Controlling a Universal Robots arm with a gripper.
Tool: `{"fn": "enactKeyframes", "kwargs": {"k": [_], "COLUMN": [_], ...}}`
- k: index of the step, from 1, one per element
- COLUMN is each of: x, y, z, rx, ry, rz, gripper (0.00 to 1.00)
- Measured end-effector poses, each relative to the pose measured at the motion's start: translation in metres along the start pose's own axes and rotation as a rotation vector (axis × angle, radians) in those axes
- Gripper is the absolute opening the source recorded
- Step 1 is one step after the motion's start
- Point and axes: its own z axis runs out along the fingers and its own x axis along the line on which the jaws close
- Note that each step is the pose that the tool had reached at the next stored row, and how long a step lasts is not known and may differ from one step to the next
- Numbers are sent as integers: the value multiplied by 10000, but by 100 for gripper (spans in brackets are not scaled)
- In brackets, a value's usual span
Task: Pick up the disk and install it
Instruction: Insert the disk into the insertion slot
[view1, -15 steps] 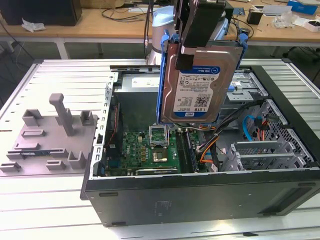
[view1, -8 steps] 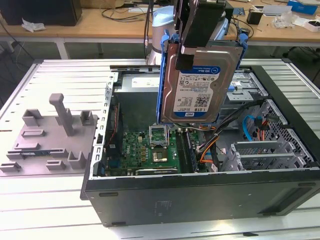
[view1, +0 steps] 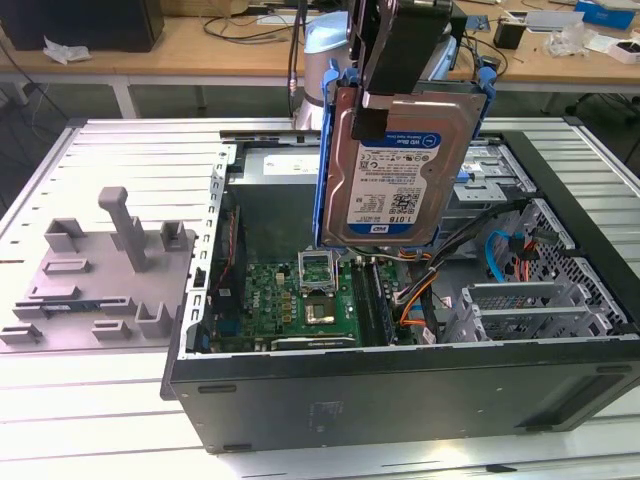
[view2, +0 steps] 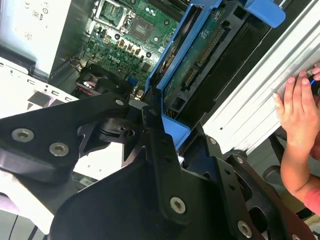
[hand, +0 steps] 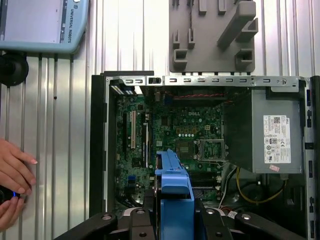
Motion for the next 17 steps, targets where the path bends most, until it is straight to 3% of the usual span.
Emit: {"fn": "enactKeyframes", "kwargs": {"k": [14, 17], "x": [4, 14], "y": [-1, -1], "z": [0, 0], "rx": [17, 17], "ry": [-7, -54], "rz": [-1, -4], "gripper": [36, 36]}}
